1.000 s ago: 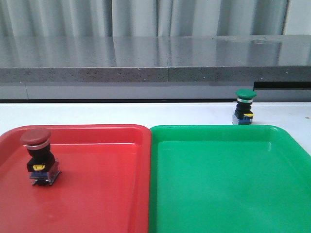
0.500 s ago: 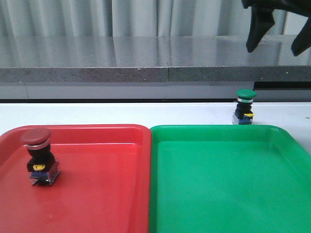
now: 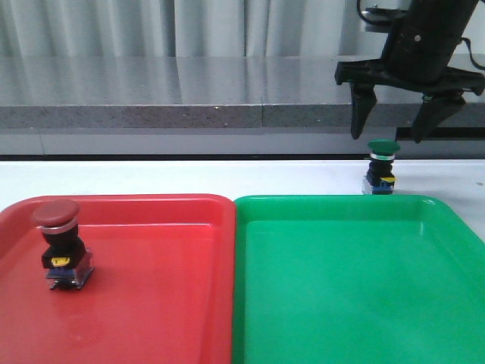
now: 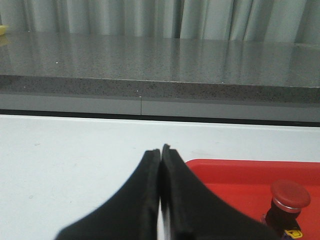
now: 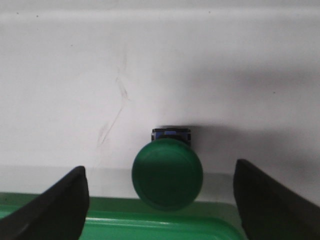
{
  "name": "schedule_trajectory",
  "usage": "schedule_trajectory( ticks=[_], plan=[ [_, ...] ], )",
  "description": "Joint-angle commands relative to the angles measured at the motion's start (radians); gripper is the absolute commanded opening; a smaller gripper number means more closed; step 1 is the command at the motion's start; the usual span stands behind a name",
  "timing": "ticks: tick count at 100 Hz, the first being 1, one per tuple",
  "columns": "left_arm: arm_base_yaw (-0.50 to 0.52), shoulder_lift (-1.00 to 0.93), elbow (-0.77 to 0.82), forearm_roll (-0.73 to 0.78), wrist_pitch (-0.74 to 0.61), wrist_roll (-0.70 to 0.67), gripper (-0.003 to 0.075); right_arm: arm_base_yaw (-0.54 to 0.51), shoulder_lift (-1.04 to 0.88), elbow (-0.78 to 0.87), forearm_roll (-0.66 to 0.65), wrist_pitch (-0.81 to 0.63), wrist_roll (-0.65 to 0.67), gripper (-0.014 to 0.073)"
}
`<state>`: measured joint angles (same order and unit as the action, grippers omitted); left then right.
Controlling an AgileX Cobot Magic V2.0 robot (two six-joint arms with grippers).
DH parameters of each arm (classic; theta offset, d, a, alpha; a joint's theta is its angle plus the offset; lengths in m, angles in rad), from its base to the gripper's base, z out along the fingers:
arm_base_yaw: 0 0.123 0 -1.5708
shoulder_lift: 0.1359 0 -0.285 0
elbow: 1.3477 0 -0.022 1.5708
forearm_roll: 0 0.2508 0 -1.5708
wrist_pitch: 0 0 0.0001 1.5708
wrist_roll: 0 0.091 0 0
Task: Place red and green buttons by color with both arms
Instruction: 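Close the right gripper on the green button and lift it, then lower the green button into the green tray and release it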
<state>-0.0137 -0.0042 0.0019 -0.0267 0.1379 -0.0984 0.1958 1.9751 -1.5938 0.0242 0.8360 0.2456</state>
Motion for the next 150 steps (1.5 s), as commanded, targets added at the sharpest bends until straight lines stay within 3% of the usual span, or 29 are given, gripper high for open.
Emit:
schedule_trajectory(
  ticks=[1, 22, 42, 49, 79, 93, 127, 150],
  plan=[
    [-0.002, -0.032, 0.012, 0.002, -0.078, -0.009, -0.0020, 0.000, -0.017, -0.061, 0.012, 0.000, 0.002, 0.0595],
    [-0.002, -0.032, 0.012, 0.002, -0.078, -0.009, -0.0020, 0.000, 0.031, -0.104, 0.012, 0.040, 0.002, 0.0580],
    [-0.002, -0.032, 0.012, 0.002, -0.078, -0.009, -0.0020, -0.001, 0.034, -0.104, 0.012, 0.040, 0.002, 0.0311],
    [-0.002, -0.032, 0.012, 0.002, -0.078, -0.009, -0.0020, -0.001, 0.034, -0.104, 0.012, 0.040, 0.002, 0.0255],
    [-0.002, -0.032, 0.012, 0.002, -0.078, -0.009, -0.0020, 0.019, -0.057, -0.103, -0.008, 0.040, 0.005, 0.0251],
    [-0.002, -0.032, 0.012, 0.002, -0.078, -0.009, -0.0020, 0.063, -0.146, -0.075, -0.082, 0.041, 0.124, 0.0251],
    [-0.002, -0.032, 0.012, 0.002, -0.078, -0.009, -0.0020, 0.234, -0.346, 0.222, -0.127, -0.027, 0.237, 0.0251],
    [-0.002, -0.032, 0.012, 0.002, -0.078, -0.009, -0.0020, 0.359, -0.375, 0.392, -0.115, -0.066, 0.340, 0.0251]
  ],
)
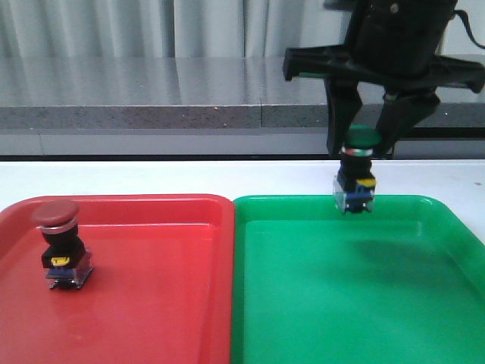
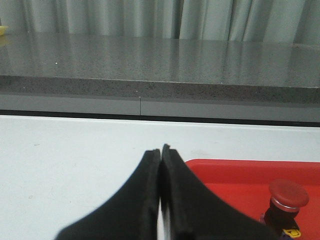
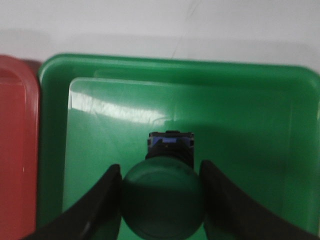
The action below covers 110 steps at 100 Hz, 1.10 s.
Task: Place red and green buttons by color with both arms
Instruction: 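Lower the green button into the green tray and release it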
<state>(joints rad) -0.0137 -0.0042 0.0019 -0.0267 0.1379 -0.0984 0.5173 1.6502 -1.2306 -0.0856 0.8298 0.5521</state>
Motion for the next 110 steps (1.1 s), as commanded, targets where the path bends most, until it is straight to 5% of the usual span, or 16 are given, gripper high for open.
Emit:
schedule_trajectory(
  ticks=[1, 54, 85, 110],
  plan=[
    [-0.002, -0.032, 0.012, 0.002, -0.078, -0.009, -0.0020, 0.041, -0.050, 0.033, -0.004, -0.066, 0.036, 0.0251],
    [-0.002, -0.032, 0.012, 0.002, -0.078, -0.009, -0.0020, 0.099, -0.007, 0.151, 0.047, -0.194, 0.043, 0.0255],
    [-0.002, -0.032, 0.012, 0.002, -0.078, -0.009, -0.0020, 0.099, -0.015, 0.151, 0.051, -0.223, 0.025, 0.0482],
    [-0.002, -0.032, 0.012, 0.002, -0.078, -0.009, -0.0020, 0.070, -0.115, 0.151, 0.086, -0.239, -0.073, 0.0499]
  ],
)
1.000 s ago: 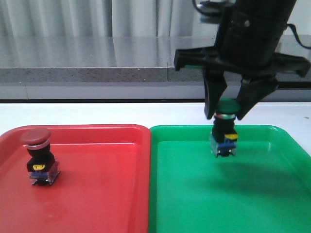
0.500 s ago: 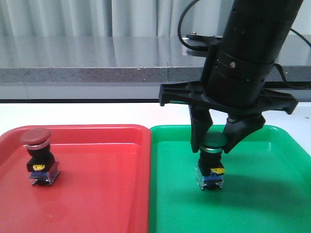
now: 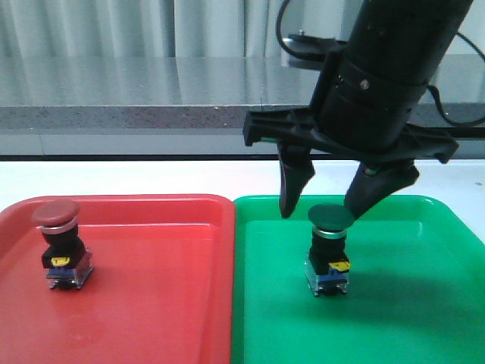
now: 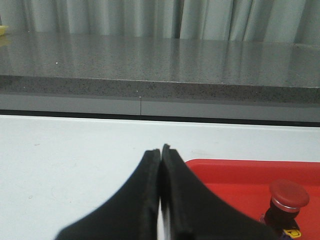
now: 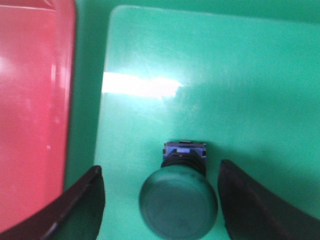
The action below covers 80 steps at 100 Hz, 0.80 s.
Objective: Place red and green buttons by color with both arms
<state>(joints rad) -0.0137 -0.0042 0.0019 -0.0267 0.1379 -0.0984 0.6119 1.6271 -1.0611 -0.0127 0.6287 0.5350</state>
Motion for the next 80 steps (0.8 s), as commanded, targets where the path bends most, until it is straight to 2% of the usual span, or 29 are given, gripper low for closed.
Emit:
schedule_trajectory(
  ticks=[1, 19, 32, 40, 47, 64, 80],
  plan=[
    [-0.002, -0.032, 0.012, 0.002, -0.078, -0.009, -0.0020, -0.028, -0.096, -0.019, 0.013, -0.038, -0.061, 0.0499],
    [-0.002, -0.032, 0.012, 0.002, -0.078, -0.009, -0.0020, -0.143, -0.199, -0.017, 0.056, -0.011, -0.217, 0.0486],
    [-0.002, -0.032, 0.012, 0.002, -0.078, -0.009, -0.0020, -0.256, -0.289, 0.019, 0.058, -0.005, -0.265, 0.0426],
    [-0.002, -0.032, 0.012, 0.002, -0.078, -0.009, -0.0020, -0.328, -0.343, 0.060, 0.059, -0.006, -0.272, 0.0355],
    [-0.002, -0.032, 0.012, 0.002, -0.078, -0.009, -0.0020, -0.395, -0.389, 0.099, 0.059, -0.006, -0.301, 0.0257],
    [-0.002, -0.032, 0.012, 0.002, -0.078, -0.009, -0.0020, -0.523, -0.496, 0.186, 0.058, -0.005, -0.403, -0.0053],
    [-0.002, -0.032, 0.012, 0.002, -0.078, -0.009, -0.0020, -0.571, -0.626, 0.282, 0.041, -0.046, -0.410, -0.0064]
  ],
)
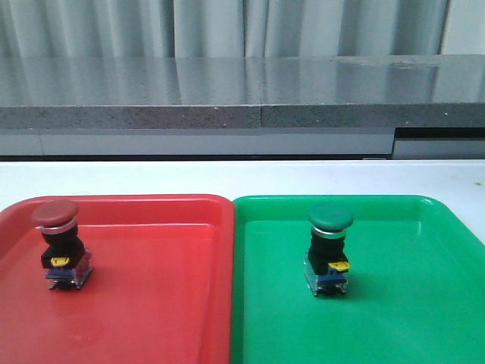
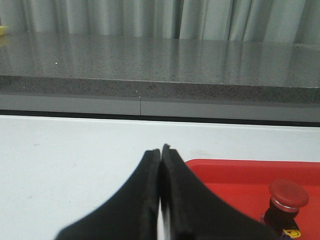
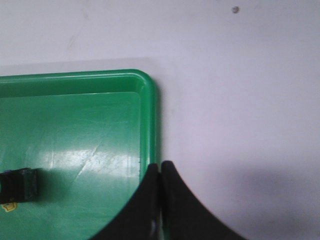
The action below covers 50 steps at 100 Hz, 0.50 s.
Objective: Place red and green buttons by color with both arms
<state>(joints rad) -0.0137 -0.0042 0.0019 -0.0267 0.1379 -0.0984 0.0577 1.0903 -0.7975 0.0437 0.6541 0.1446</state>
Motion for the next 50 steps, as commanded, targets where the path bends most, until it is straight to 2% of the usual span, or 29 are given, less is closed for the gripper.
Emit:
schedule_trajectory(
  ticks=[1, 50],
  plan=[
    [-0.002, -0.032, 0.012, 0.002, -0.078, -0.009, -0.0020, -0.017, -0.095, 0.019, -0.017, -0.074, -0.020, -0.0064],
    [-0.002, -0.032, 0.012, 0.002, -0.078, -0.009, -0.0020, -0.024, -0.471, 0.302, -0.044, -0.243, -0.019, -0.0064]
  ],
)
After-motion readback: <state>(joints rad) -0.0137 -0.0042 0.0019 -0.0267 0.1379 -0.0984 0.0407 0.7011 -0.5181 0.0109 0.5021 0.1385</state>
